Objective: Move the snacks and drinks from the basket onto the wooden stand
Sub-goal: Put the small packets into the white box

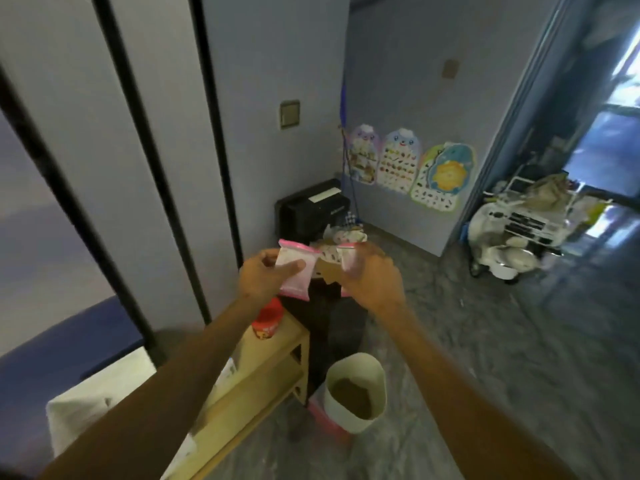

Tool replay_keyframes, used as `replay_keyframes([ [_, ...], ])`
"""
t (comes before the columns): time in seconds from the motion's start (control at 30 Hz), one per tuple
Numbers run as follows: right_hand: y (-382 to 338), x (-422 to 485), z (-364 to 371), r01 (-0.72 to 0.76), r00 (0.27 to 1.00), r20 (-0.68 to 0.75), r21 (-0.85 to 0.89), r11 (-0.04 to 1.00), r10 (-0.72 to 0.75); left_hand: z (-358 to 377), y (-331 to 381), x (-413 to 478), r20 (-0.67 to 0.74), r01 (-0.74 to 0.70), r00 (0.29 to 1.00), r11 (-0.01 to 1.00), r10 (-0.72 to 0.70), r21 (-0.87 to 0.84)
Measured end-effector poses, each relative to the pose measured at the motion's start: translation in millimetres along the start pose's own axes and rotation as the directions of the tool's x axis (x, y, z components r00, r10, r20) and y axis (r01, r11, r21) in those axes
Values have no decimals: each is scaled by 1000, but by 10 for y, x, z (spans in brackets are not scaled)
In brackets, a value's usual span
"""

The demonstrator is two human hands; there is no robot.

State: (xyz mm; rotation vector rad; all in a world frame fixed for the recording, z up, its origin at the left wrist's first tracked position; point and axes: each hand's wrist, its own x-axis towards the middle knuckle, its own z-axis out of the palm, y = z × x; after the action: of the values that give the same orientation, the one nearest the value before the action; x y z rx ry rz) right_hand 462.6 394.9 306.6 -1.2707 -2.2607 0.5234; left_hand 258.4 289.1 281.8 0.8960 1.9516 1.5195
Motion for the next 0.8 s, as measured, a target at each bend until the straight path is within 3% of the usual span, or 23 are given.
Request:
replay_keyframes([
  [0.1, 596, 59, -174, -65, 998, -5, -37, 997, 65, 694, 27, 94, 112, -30, 993, 998, 23, 63],
  [0.23, 1411, 256, -106, -109, 993, 46, 3, 994, 109, 1501, -185, 310, 136, -22, 991, 993, 6, 119],
  [0.4, 2704, 567, 875, -243, 958, 171, 74, 967, 228, 2267, -895, 541, 134, 139, 977, 974, -164, 176],
  [0.53, 3176, 412, 1568, -284, 912, 307, -9, 959, 273, 2774, -1859, 681, 62, 261, 957, 936, -283, 237],
  [0.67, 3841, 65, 2663, -287, 895, 343, -51, 957, 287, 3208, -3191, 777, 111, 362, 907, 888, -406, 284],
  [0.8, 4526, -259, 3822, -337, 872, 357, -59, 940, 335, 3639, -4565, 789, 105, 318, 914, 853, -392, 415],
])
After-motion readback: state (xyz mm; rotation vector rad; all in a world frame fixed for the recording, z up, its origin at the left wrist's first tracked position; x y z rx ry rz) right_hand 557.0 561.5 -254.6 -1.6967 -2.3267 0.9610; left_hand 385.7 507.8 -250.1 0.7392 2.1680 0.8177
